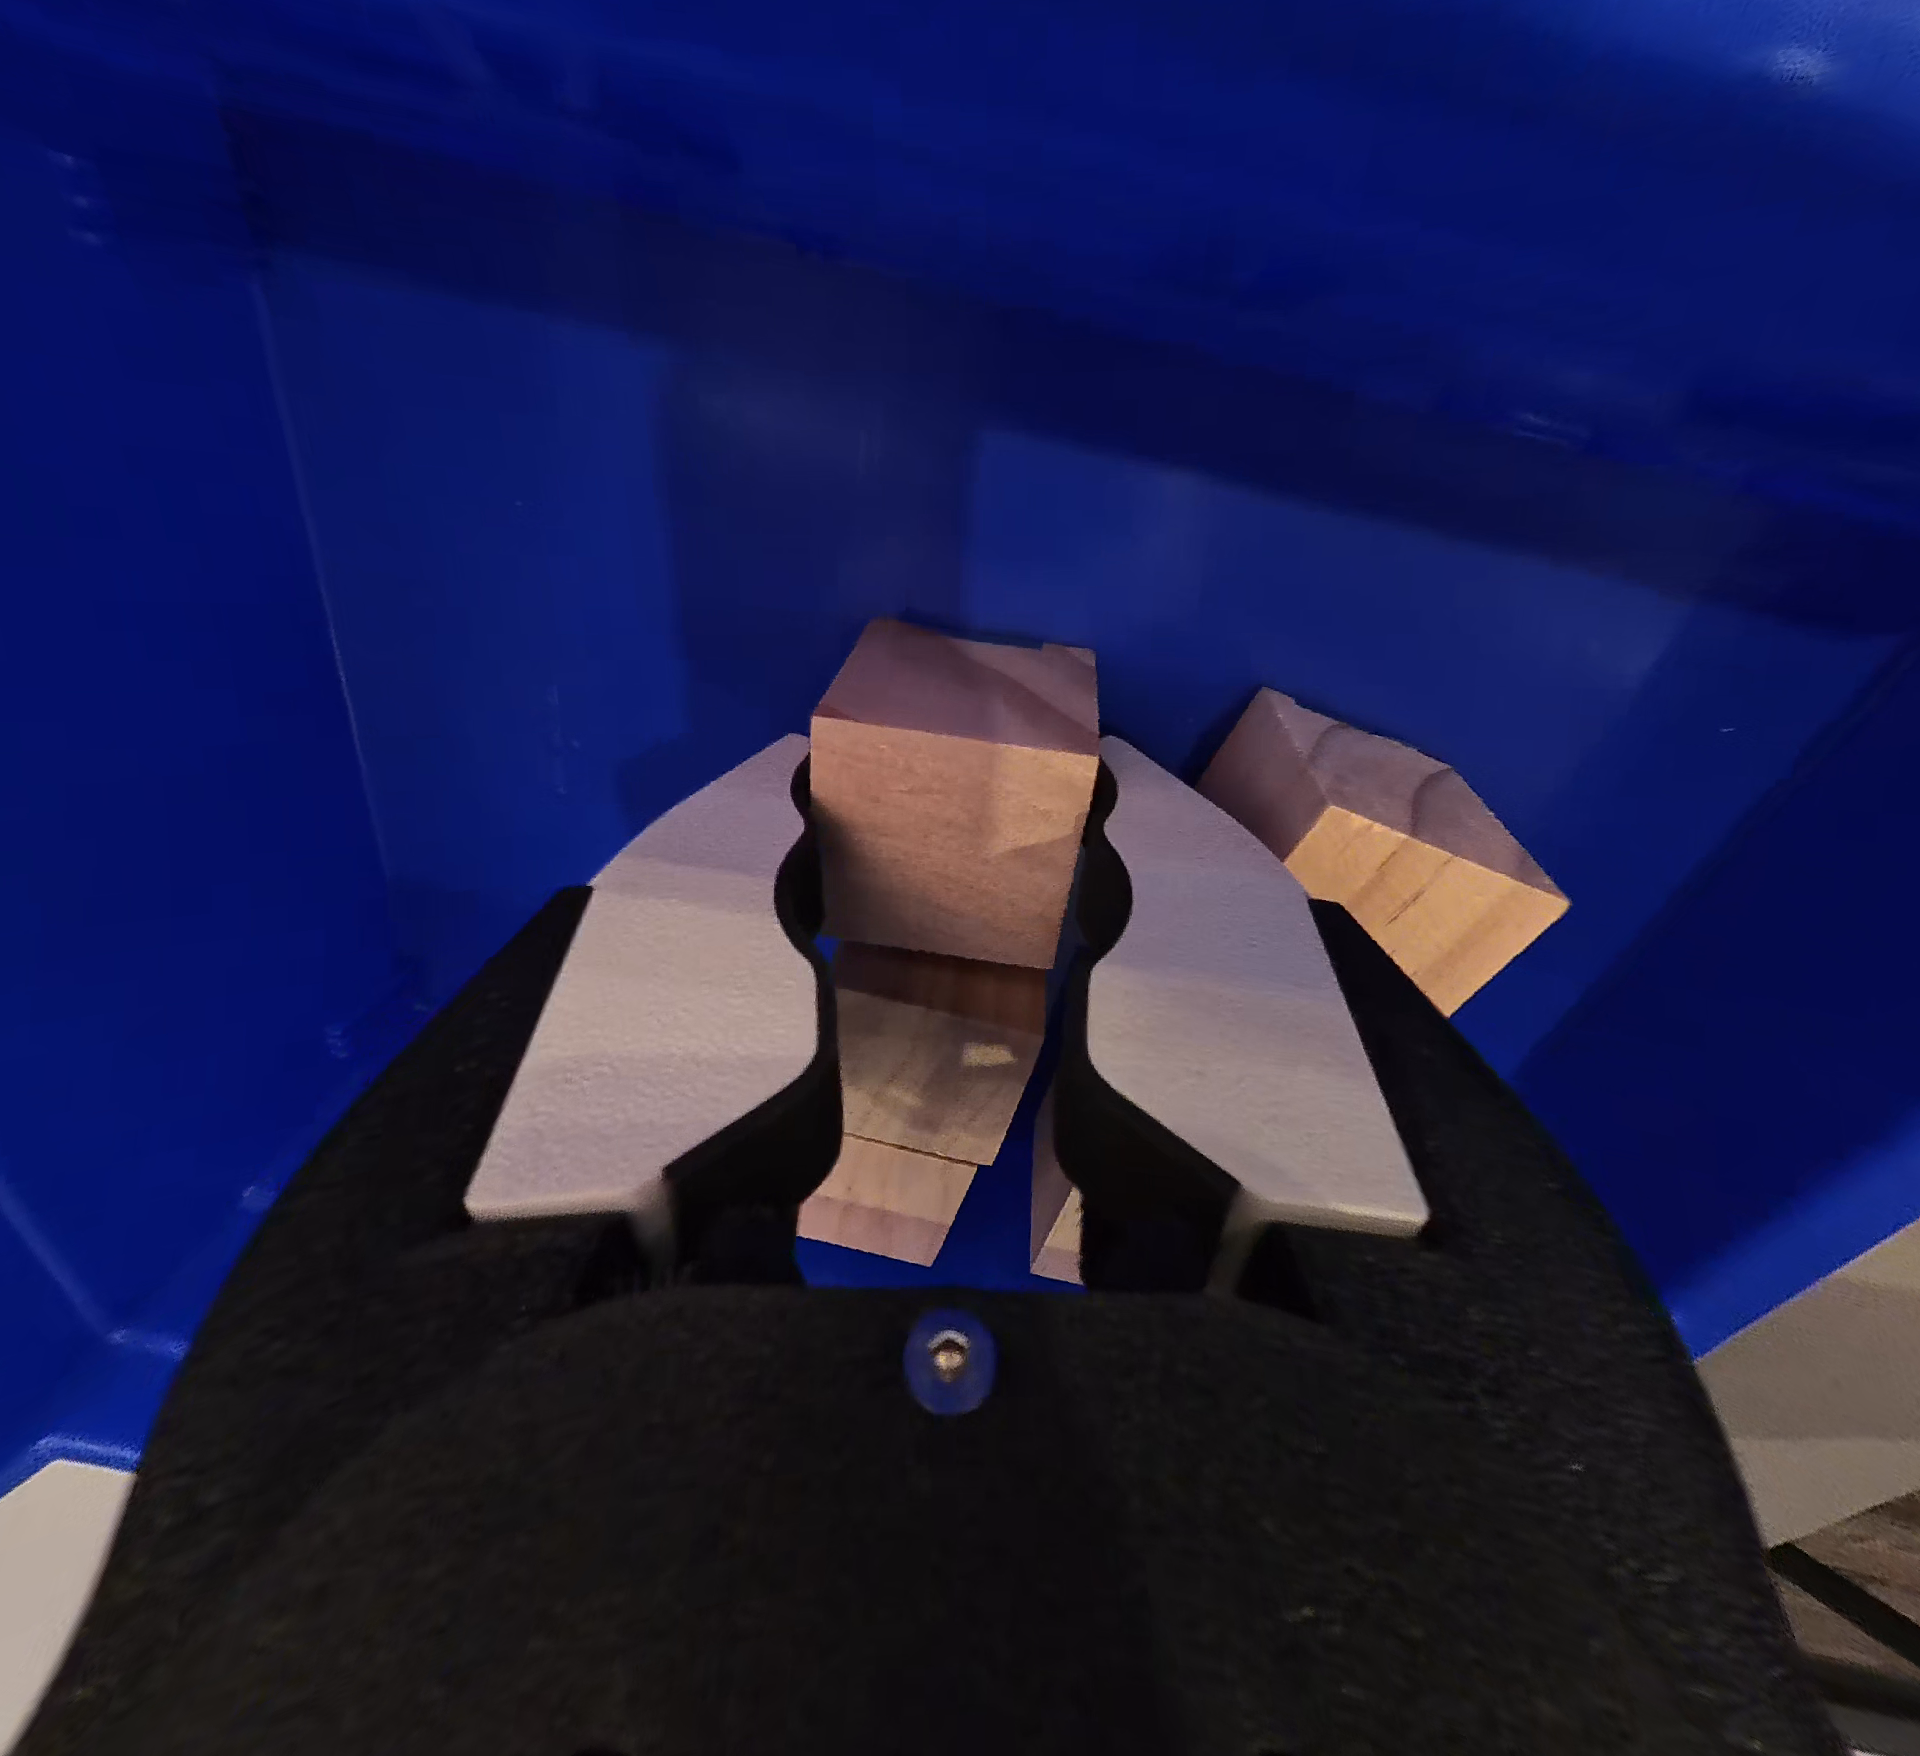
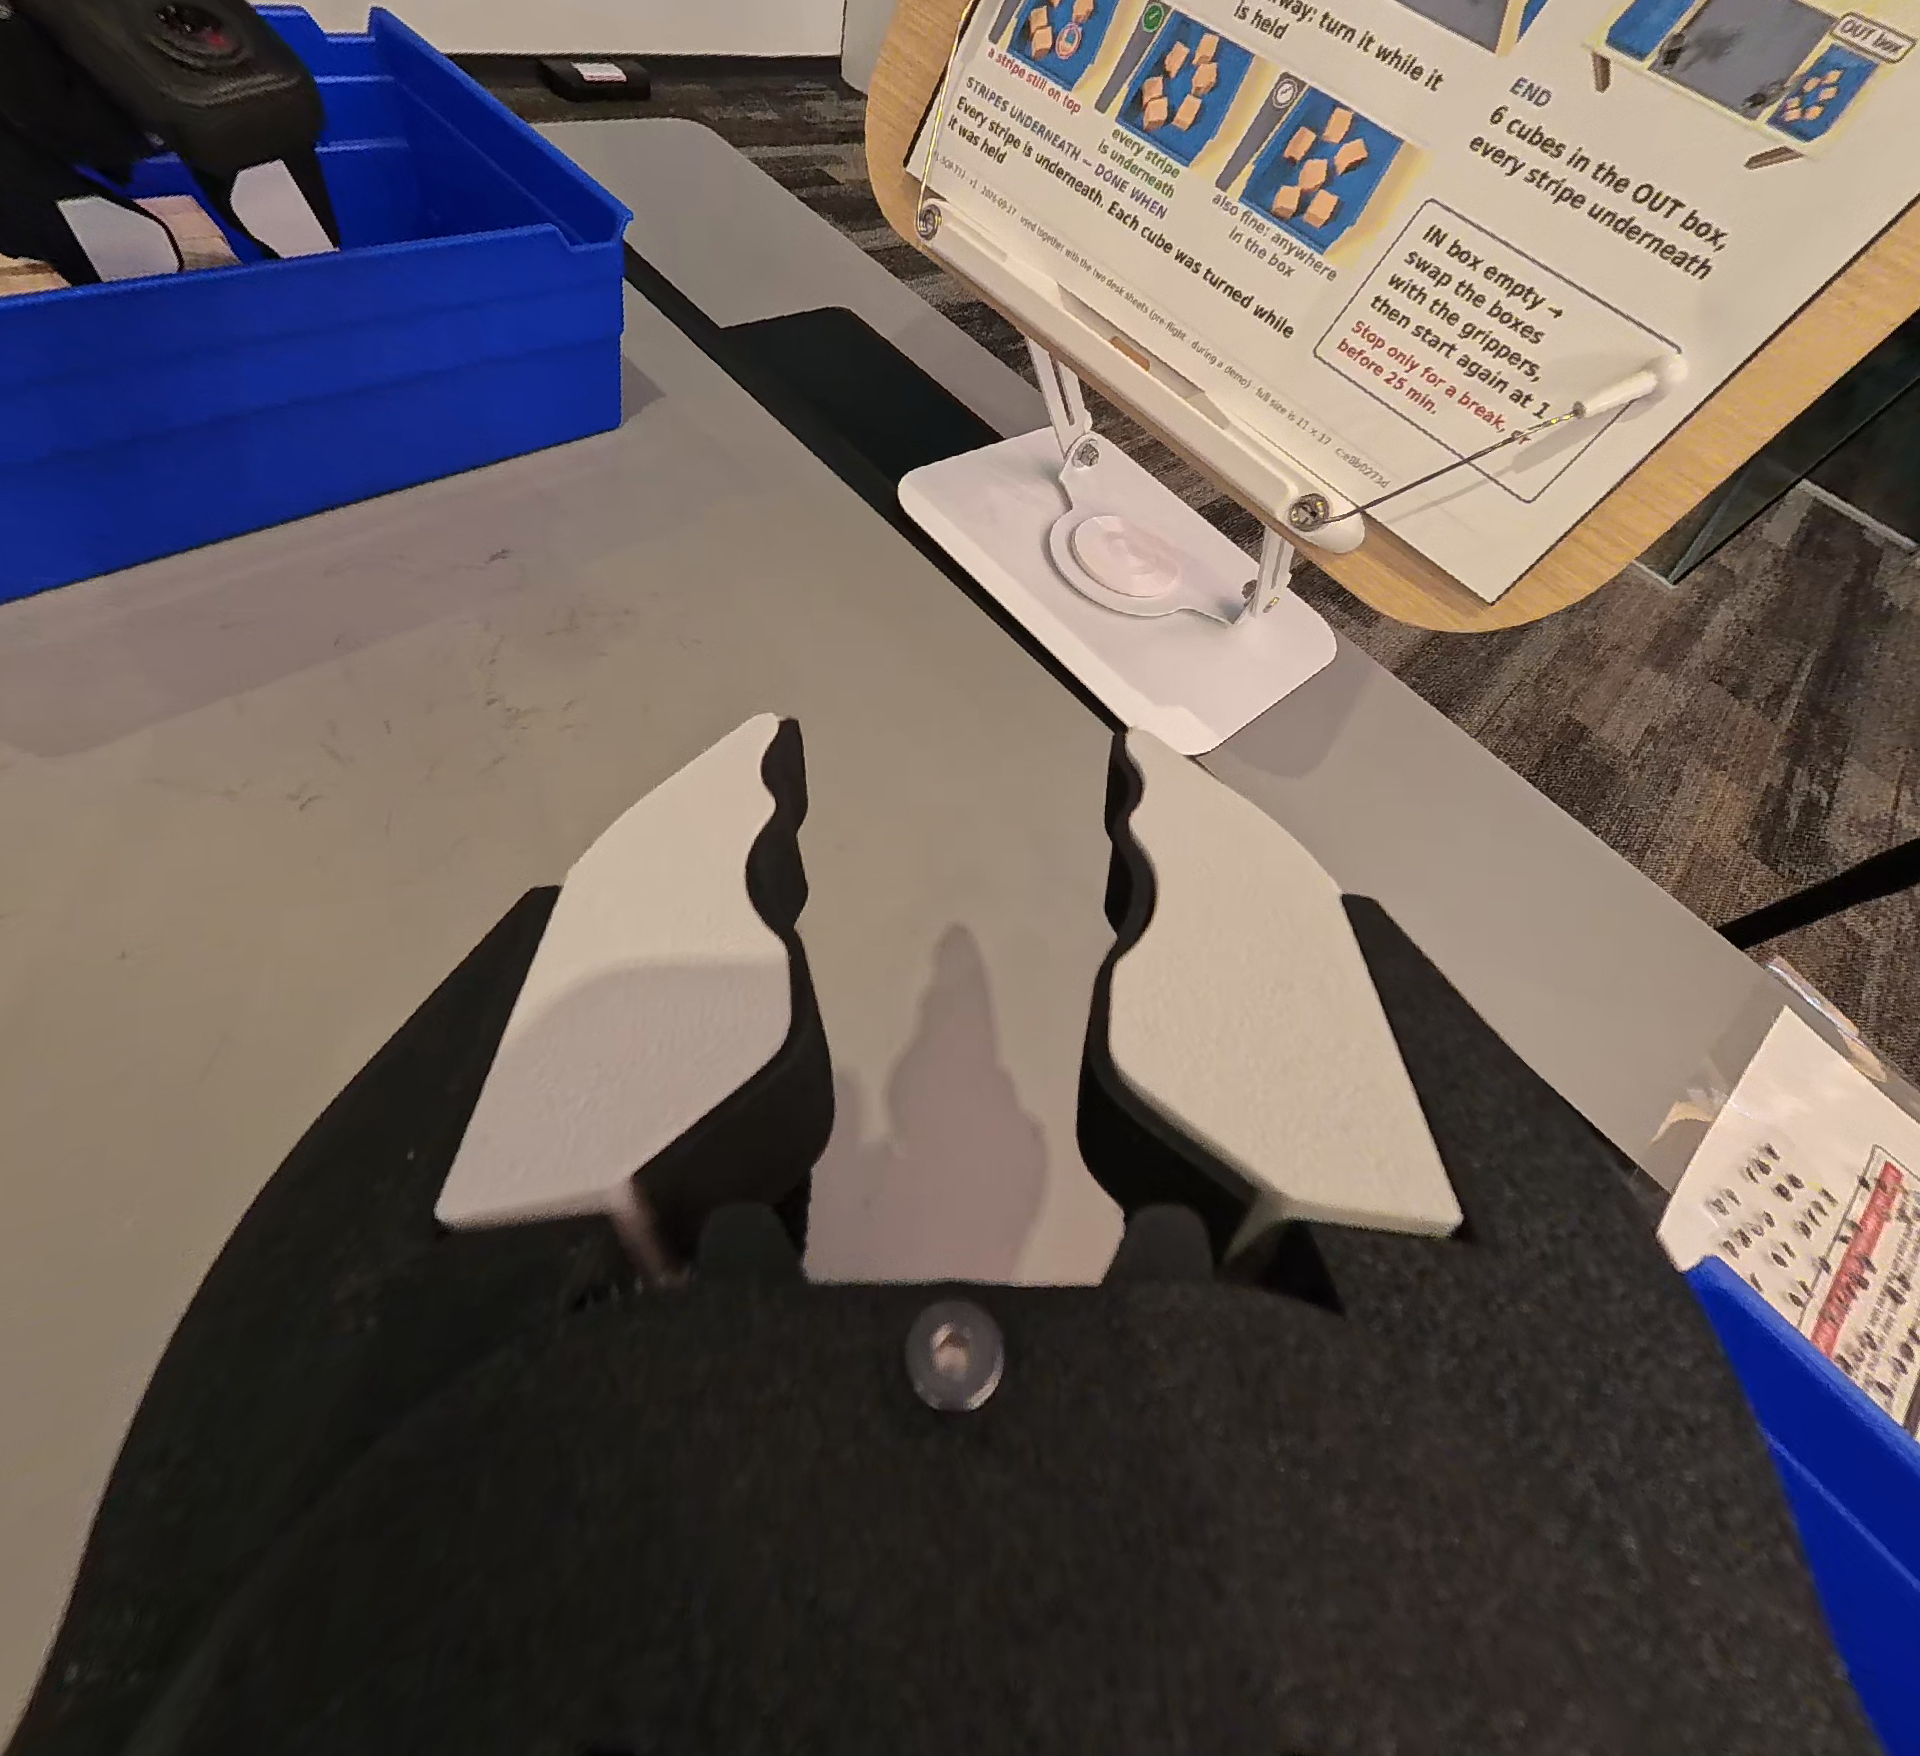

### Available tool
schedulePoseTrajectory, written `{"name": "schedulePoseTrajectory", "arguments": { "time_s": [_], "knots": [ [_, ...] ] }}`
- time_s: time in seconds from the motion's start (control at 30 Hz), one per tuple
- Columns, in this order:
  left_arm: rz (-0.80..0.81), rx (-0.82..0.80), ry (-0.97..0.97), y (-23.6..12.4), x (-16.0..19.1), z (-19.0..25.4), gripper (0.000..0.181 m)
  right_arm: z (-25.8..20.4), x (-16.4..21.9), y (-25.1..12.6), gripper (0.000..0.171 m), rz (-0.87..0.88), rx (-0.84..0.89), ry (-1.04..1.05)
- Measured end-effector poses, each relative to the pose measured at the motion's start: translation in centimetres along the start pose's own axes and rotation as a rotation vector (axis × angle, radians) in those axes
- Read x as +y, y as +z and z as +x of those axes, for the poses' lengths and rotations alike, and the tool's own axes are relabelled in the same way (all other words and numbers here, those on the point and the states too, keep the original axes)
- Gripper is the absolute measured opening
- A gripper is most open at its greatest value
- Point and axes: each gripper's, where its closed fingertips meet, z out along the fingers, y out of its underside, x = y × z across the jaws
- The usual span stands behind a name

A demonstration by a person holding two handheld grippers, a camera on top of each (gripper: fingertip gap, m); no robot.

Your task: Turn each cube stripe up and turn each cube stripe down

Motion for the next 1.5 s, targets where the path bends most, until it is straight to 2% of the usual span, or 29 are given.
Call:
{"name": "schedulePoseTrajectory", "arguments": {
  "time_s": [0.17, 0.3, 0.4, 0.57, 0.67, 0.8, 0.93, 1.03, 1.1, 1.27, 1.4, 1.5],
  "knots": [
    [0.007, 0.010, -0.043, -0.1, 0.1, -0.1, 0.047, 0.0, 0.1, 0.1, 0.055, -0.006, -0.007, 0.002],
    [0.038, -0.044, -0.052, -1.7, 0.1, -0.7, 0.047, 0.0, 0.3, 0.1, 0.056, -0.009, -0.013, 0.007],
    [0.084, -0.095, -0.074, -4.6, 0.1, -1.4, 0.047, 0.1, 0.4, 0.1, 0.056, -0.011, -0.015, 0.014],
    [0.261, -0.217, -0.102, -12.0, -1.6, -2.6, 0.047, 0.0, 0.4, 0.1, 0.057, -0.014, -0.020, 0.017],
    [0.411, -0.286, -0.100, -16.6, -3.8, -2.3, 0.047, -0.3, 0.4, 0.2, 0.057, -0.018, -0.026, 0.013],
    [0.753, -0.288, -0.072, -21.5, -9.6, 0.6, 0.047, -0.8, 0.6, 0.6, 0.057, -0.028, -0.037, 0.008],
    [1.019, -0.271, 0.000, -22.9, -15.3, 4.7, 0.046, -1.4, 0.6, 0.8, 0.058, -0.025, -0.060, 0.010],
    [1.181, -0.158, 0.043, -23.3, -19.2, 7.7, 0.046, -2.2, -0.1, 0.5, 0.057, 0.015, -0.105, 0.034],
    [1.258, -0.100, 0.060, -23.9, -21.3, 8.8, 0.046, -2.7, -0.9, 0.1, 0.057, 0.050, -0.152, 0.077],
    [1.374, -0.122, 0.148, -25.6, -24.9, 10.0, 0.046, -3.6, -3.5, -1.6, 0.060, 0.157, -0.250, 0.186],
    [1.494, -0.132, 0.169, -26.1, -25.6, 11.0, 0.046, -5.6, -6.2, -3.6, 0.063, 0.271, -0.438, 0.354],
    [1.485, -0.180, 0.167, -25.3, -25.9, 10.8, 0.046, -7.0, -7.7, -4.4, 0.068, 0.339, -0.601, 0.550]
  ]
}}
